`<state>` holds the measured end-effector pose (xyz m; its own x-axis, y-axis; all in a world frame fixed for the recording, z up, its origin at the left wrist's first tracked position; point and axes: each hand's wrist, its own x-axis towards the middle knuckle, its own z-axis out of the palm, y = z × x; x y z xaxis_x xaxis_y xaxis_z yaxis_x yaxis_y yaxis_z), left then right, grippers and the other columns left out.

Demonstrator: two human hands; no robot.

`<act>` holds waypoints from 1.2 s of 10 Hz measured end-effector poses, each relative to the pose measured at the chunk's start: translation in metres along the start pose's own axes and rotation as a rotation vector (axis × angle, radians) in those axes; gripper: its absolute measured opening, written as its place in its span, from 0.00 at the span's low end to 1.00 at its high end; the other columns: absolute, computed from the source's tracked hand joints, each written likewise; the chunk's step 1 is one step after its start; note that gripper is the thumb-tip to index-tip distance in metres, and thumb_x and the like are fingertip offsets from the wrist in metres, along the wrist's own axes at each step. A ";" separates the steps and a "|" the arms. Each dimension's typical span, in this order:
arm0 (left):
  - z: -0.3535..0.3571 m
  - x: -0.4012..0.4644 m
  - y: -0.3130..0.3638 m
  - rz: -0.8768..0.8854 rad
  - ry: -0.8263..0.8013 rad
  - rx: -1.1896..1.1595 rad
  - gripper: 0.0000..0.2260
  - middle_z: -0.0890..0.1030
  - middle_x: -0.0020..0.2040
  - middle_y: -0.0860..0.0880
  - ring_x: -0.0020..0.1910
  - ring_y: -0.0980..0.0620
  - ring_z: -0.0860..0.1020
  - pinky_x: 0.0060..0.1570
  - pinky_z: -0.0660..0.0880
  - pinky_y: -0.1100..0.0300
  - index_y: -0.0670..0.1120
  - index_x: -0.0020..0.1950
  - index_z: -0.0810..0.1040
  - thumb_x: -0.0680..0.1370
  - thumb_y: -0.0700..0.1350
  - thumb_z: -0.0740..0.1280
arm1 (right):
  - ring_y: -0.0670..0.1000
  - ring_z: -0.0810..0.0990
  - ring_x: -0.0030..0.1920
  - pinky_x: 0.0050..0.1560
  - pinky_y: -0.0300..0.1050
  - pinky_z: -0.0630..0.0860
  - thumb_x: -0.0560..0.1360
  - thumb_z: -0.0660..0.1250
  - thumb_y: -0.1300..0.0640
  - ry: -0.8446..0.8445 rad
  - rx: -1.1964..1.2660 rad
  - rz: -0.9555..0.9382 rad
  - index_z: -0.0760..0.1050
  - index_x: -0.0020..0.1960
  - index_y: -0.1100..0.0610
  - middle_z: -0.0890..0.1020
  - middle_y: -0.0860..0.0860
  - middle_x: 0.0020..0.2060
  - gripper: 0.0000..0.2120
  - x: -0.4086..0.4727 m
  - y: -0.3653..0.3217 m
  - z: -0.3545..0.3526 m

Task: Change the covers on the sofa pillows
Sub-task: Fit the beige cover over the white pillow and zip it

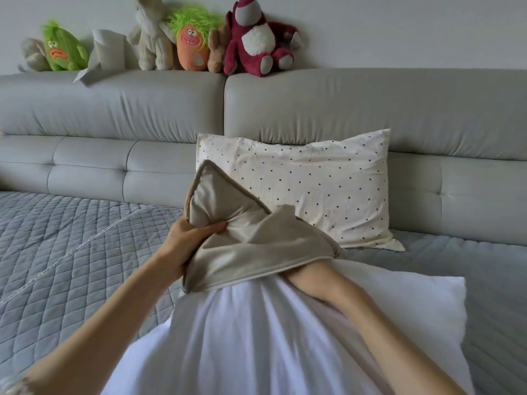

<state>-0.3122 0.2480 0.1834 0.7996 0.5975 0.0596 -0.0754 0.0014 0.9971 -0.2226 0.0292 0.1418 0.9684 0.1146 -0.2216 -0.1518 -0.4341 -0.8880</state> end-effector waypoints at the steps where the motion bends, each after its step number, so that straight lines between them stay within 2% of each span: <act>1: -0.008 0.015 -0.017 0.016 -0.011 0.085 0.19 0.83 0.47 0.42 0.40 0.53 0.83 0.41 0.81 0.58 0.39 0.52 0.79 0.65 0.42 0.78 | 0.48 0.80 0.48 0.49 0.43 0.73 0.78 0.59 0.43 -0.285 -0.506 -0.571 0.78 0.52 0.54 0.83 0.50 0.47 0.16 -0.025 -0.013 -0.027; 2: -0.002 0.030 -0.020 -0.057 -0.003 0.326 0.41 0.82 0.52 0.43 0.51 0.45 0.81 0.53 0.77 0.48 0.44 0.57 0.77 0.50 0.62 0.81 | 0.49 0.80 0.49 0.51 0.46 0.75 0.77 0.60 0.44 -0.049 -0.652 -0.606 0.80 0.51 0.52 0.83 0.48 0.46 0.15 -0.003 0.016 -0.073; 3: 0.019 0.036 -0.001 0.006 0.129 0.618 0.47 0.71 0.64 0.39 0.61 0.39 0.72 0.60 0.70 0.46 0.47 0.74 0.55 0.62 0.53 0.79 | 0.53 0.74 0.62 0.61 0.48 0.70 0.76 0.61 0.42 0.220 -0.546 -0.409 0.75 0.63 0.55 0.78 0.51 0.61 0.22 0.013 0.054 -0.109; 4: 0.056 0.020 0.030 0.395 0.145 0.967 0.40 0.61 0.71 0.40 0.68 0.37 0.62 0.66 0.61 0.42 0.52 0.76 0.51 0.71 0.49 0.72 | 0.58 0.70 0.66 0.63 0.52 0.67 0.73 0.61 0.37 0.326 -0.384 -0.136 0.67 0.69 0.59 0.72 0.57 0.67 0.33 0.004 0.090 -0.145; 5: 0.109 -0.005 0.030 0.651 -0.187 1.293 0.30 0.64 0.72 0.47 0.71 0.45 0.59 0.67 0.58 0.46 0.55 0.74 0.59 0.74 0.59 0.65 | 0.58 0.76 0.58 0.58 0.51 0.73 0.68 0.63 0.32 0.231 -0.048 0.097 0.74 0.61 0.58 0.78 0.57 0.59 0.35 0.000 0.118 -0.148; 6: 0.150 -0.015 0.006 0.612 -0.447 1.730 0.26 0.71 0.64 0.49 0.66 0.47 0.64 0.63 0.60 0.50 0.54 0.69 0.66 0.74 0.65 0.59 | 0.53 0.79 0.45 0.43 0.45 0.75 0.57 0.65 0.28 0.055 0.202 0.212 0.77 0.41 0.53 0.81 0.53 0.44 0.30 -0.017 0.120 -0.147; 7: 0.162 -0.003 -0.008 0.654 -0.334 1.956 0.12 0.76 0.56 0.50 0.59 0.49 0.71 0.57 0.62 0.55 0.50 0.59 0.74 0.78 0.52 0.59 | 0.49 0.79 0.50 0.46 0.43 0.75 0.62 0.65 0.31 -0.101 0.243 0.119 0.77 0.51 0.49 0.81 0.47 0.49 0.27 -0.029 0.121 -0.151; 8: 0.167 0.002 -0.011 0.651 -0.313 1.960 0.08 0.78 0.51 0.50 0.52 0.49 0.77 0.48 0.66 0.59 0.47 0.53 0.75 0.77 0.41 0.59 | 0.43 0.78 0.49 0.43 0.40 0.74 0.68 0.69 0.40 -0.164 0.389 0.002 0.69 0.61 0.44 0.79 0.41 0.51 0.24 -0.038 0.113 -0.142; 9: 0.169 0.000 -0.007 0.671 -0.430 1.563 0.08 0.80 0.50 0.47 0.50 0.45 0.78 0.45 0.69 0.58 0.45 0.51 0.77 0.80 0.46 0.59 | 0.40 0.75 0.49 0.41 0.34 0.70 0.76 0.65 0.49 -0.087 0.335 -0.208 0.65 0.60 0.38 0.75 0.36 0.50 0.16 -0.040 0.087 -0.129; 10: 0.164 -0.013 0.021 0.600 -0.466 1.034 0.07 0.81 0.42 0.52 0.44 0.53 0.77 0.42 0.70 0.65 0.45 0.49 0.80 0.79 0.42 0.63 | 0.39 0.75 0.56 0.46 0.30 0.69 0.80 0.57 0.55 -0.090 0.187 -0.543 0.70 0.64 0.49 0.78 0.40 0.55 0.14 -0.042 0.053 -0.110; 11: 0.153 -0.035 0.065 0.567 -0.467 0.691 0.08 0.81 0.34 0.61 0.34 0.66 0.76 0.36 0.70 0.75 0.50 0.42 0.80 0.77 0.39 0.65 | 0.46 0.74 0.60 0.51 0.33 0.68 0.80 0.56 0.53 -0.110 0.015 -0.748 0.71 0.65 0.53 0.78 0.49 0.60 0.15 -0.050 0.025 -0.081; 12: 0.151 -0.066 0.088 0.679 -0.523 0.628 0.09 0.80 0.31 0.62 0.33 0.67 0.76 0.35 0.68 0.76 0.49 0.41 0.79 0.77 0.36 0.64 | 0.58 0.75 0.57 0.51 0.46 0.68 0.81 0.54 0.58 -0.057 -0.168 -0.746 0.69 0.64 0.61 0.76 0.58 0.57 0.14 -0.054 -0.004 -0.051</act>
<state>-0.2821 0.0877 0.2739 0.8734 -0.1014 0.4762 -0.4004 -0.7062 0.5839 -0.2646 -0.0204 0.1778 0.7899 0.4746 0.3883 0.5750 -0.3531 -0.7380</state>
